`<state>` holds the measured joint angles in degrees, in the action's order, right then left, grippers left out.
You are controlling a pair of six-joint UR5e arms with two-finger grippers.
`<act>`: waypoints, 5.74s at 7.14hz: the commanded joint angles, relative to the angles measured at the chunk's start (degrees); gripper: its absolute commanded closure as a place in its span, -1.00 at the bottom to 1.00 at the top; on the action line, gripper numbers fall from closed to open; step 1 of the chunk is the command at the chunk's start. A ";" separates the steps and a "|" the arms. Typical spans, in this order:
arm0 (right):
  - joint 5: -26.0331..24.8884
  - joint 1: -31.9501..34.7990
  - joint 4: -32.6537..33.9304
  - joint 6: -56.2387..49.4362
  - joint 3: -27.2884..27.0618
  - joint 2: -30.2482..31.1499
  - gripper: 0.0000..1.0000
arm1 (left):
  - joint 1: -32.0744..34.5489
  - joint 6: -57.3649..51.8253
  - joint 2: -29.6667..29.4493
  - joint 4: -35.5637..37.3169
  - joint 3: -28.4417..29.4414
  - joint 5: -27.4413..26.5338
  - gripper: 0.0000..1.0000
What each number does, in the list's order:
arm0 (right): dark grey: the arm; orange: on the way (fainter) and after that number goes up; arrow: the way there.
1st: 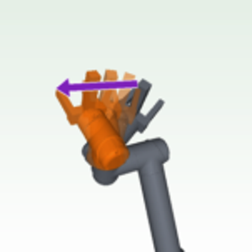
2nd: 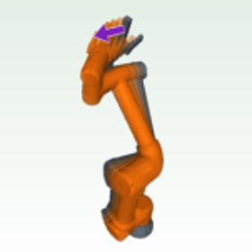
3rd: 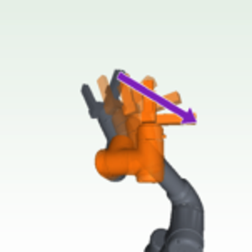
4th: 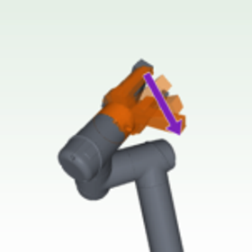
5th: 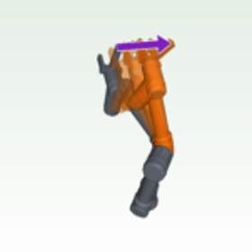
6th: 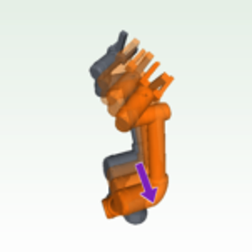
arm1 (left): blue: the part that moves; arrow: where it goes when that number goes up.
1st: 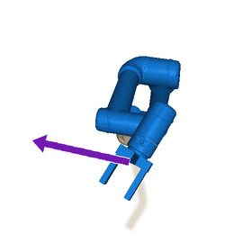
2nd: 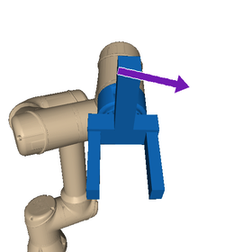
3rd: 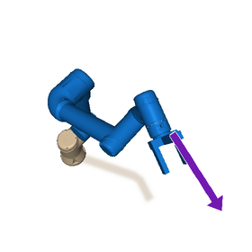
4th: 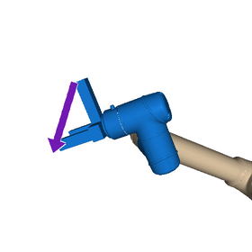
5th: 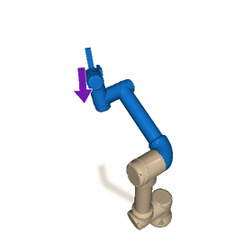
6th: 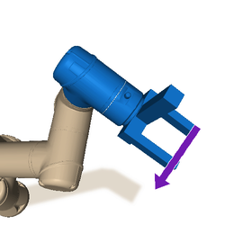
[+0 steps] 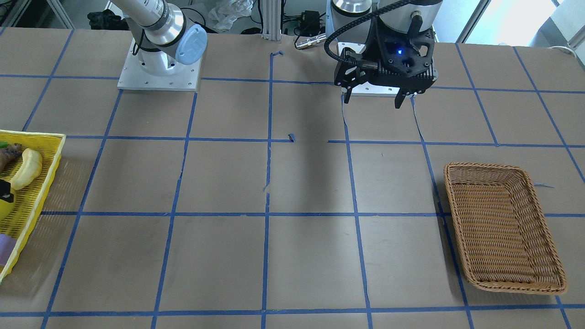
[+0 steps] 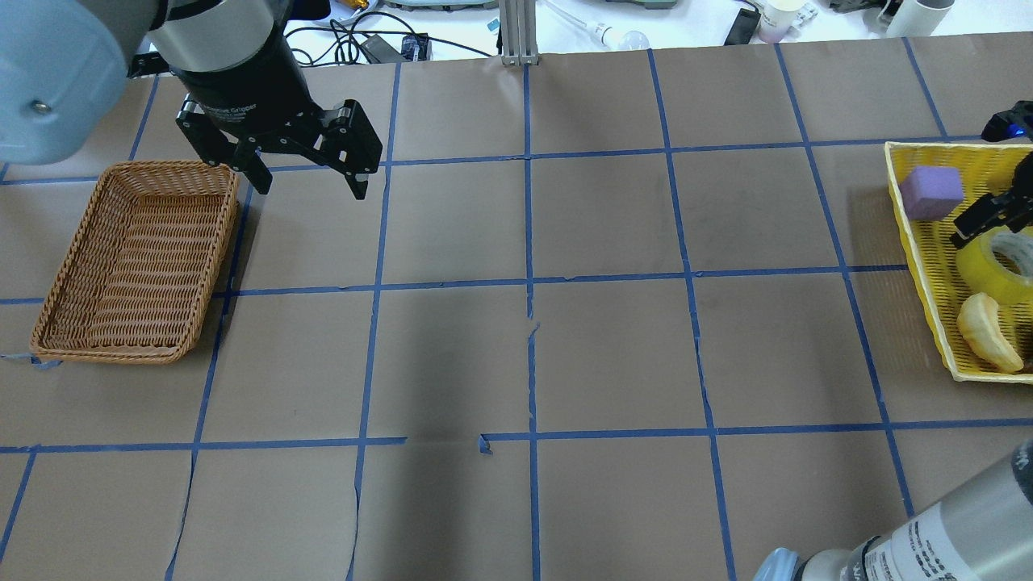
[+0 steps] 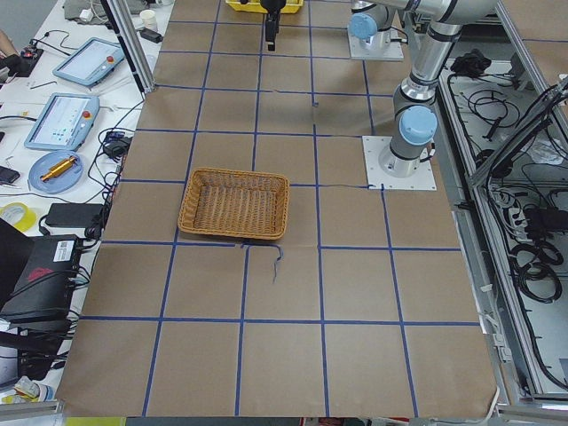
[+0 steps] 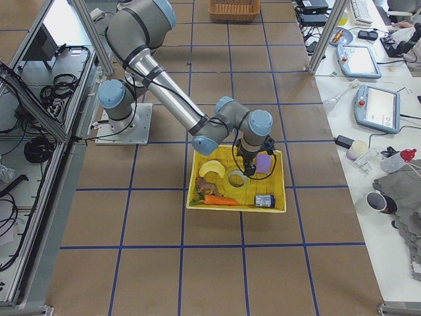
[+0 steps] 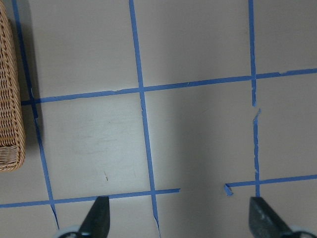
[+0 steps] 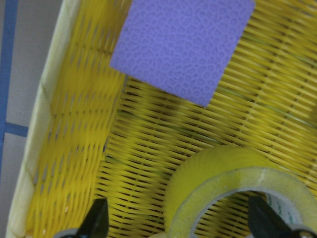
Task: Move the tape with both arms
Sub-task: 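Lower the right gripper into the yellow crate and grasp the yellow tape roll, then lift the tape roll and carry it with the right gripper to the table center, then release the tape roll and withdraw the right gripper while the left gripper approaches it, then grasp the tape roll with the left gripper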
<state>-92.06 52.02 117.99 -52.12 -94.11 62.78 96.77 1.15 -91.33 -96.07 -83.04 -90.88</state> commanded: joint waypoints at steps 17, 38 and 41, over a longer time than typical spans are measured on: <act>2.06 57.29 8.22 77.15 3.65 -3.09 1.00 | -0.17 -3.08 0.10 1.05 -1.85 0.08 -1.00; -0.84 39.02 -24.74 49.83 2.44 25.81 -1.00 | 8.18 32.06 -26.63 47.82 -18.21 11.34 1.00; -0.76 38.86 -24.48 49.93 2.70 26.24 -1.00 | 0.39 9.57 -21.27 24.03 -10.52 2.40 1.00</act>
<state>-92.86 90.89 93.35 -2.24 -91.41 88.69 100.79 20.05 -114.79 -60.54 -97.76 -84.59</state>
